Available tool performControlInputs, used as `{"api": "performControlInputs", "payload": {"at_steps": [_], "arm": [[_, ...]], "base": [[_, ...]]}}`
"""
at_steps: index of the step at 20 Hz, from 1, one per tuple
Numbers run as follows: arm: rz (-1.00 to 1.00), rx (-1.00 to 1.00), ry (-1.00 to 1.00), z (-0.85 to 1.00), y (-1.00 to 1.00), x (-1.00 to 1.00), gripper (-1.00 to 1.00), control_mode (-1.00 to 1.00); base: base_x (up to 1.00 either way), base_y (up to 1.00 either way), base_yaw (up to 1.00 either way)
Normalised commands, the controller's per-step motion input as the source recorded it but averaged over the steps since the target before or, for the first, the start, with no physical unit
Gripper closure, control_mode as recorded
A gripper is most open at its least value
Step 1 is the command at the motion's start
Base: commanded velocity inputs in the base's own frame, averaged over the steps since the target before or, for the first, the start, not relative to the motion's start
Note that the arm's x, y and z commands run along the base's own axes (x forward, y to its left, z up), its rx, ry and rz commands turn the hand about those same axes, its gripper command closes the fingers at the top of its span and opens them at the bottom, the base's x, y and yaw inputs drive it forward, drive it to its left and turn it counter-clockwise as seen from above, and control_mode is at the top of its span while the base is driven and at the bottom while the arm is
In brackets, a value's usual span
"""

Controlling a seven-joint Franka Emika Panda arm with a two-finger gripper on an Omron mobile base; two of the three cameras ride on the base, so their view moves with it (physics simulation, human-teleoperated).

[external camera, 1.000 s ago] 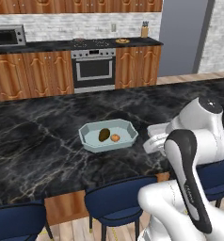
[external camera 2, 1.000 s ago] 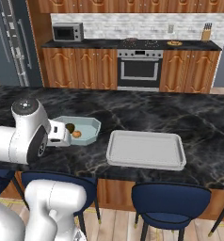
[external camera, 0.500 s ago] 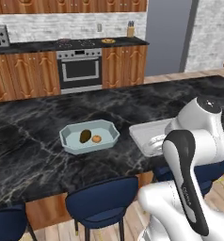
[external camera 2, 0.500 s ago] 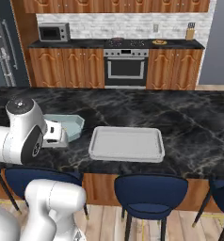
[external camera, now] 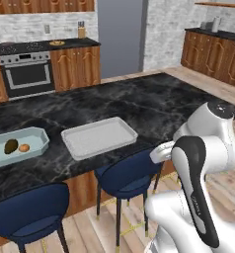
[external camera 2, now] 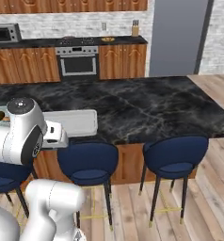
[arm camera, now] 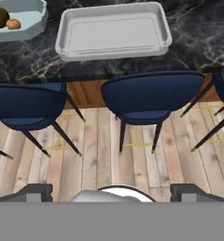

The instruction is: Place the cold items (avocado and tangerine) from the fridge in one tupperware on the dining counter. Place the warm items (kebab skewer and hot dog) in the stove area in another tupperware.

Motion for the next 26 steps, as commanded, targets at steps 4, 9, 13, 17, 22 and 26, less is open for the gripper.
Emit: {"api": "performControlInputs", "payload": {"at_steps": [4,9,13,17,22,26], "arm": [[0.0,0.0,0.0,0.0,0.0,0.0,-1.0,1.0],[0.0,0.0,0.0,0.0,0.0,0.0,-1.0,1.0],[0.0,0.0,0.0,0.0,0.0,0.0,-1.0,1.0],[0.0,0.0,0.0,0.0,0.0,0.0,-1.0,1.0],[0.0,0.0,0.0,0.0,0.0,0.0,-1.0,1.0],[0.0,0.0,0.0,0.0,0.0,0.0,-1.0,1.0]], "base": [[-0.4,-1.0,-0.38],[-0.18,-1.0,-0.3],[0.22,-1.0,-0.11],[0.54,-1.0,-0.01],[0.69,-1.0,0.0],[0.84,-1.0,0.0]]}}
